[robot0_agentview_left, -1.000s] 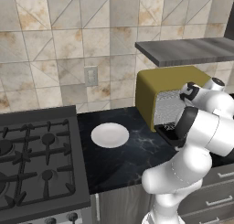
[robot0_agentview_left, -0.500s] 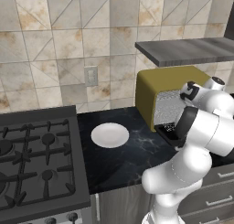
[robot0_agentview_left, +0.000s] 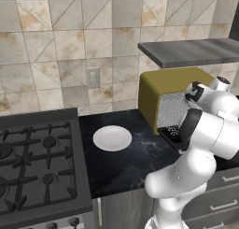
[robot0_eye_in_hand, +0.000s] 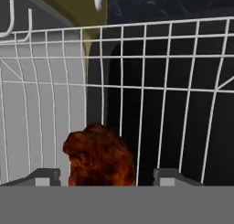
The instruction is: Open the toaster oven door. Place the hotdog bun on the top rack in the toaster oven and place the chicken drumstick on the bottom rack.
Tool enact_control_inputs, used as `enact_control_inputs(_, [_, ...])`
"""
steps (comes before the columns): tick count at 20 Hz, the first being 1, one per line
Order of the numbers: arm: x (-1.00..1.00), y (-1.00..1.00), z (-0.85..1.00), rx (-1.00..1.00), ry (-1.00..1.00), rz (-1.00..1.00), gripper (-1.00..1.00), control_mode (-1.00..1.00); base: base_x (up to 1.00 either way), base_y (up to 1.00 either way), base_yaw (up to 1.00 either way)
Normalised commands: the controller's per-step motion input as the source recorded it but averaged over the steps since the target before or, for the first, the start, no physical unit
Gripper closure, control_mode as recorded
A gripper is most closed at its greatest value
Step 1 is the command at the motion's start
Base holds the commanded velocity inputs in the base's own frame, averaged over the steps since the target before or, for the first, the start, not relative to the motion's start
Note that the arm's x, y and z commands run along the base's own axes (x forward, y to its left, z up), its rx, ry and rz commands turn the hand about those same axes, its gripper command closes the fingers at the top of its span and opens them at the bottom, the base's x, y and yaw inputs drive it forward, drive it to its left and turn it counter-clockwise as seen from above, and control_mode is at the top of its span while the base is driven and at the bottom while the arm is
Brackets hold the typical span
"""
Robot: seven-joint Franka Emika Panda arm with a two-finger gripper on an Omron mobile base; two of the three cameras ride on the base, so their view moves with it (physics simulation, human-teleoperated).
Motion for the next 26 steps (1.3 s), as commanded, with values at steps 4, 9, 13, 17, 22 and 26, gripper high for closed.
enact_control_inputs(4, [-0.08,-0.1,0.23,0.02,0.0,0.0,-1.0,-1.0,0.0,0.0,0.0])
enact_control_inputs(9, [-0.17,-0.07,0.23,0.02,-0.02,0.0,-1.0,-1.0,0.0,0.0,0.0])
enact_control_inputs(13, [-0.12,-0.03,0.31,0.03,-0.1,0.0,-1.0,-1.0,0.0,0.0,0.0])
enact_control_inputs(17, [-0.15,0.0,0.32,0.01,-0.13,0.0,-1.0,-1.0,0.0,0.0,0.0])
enact_control_inputs(22, [-0.15,0.06,0.2,-0.07,-0.07,0.15,-1.0,-1.0,0.0,0.0,0.0])
enact_control_inputs(26, [-0.26,0.03,0.19,-0.2,-0.03,0.33,-1.0,-1.0,0.0,0.0,0.0])
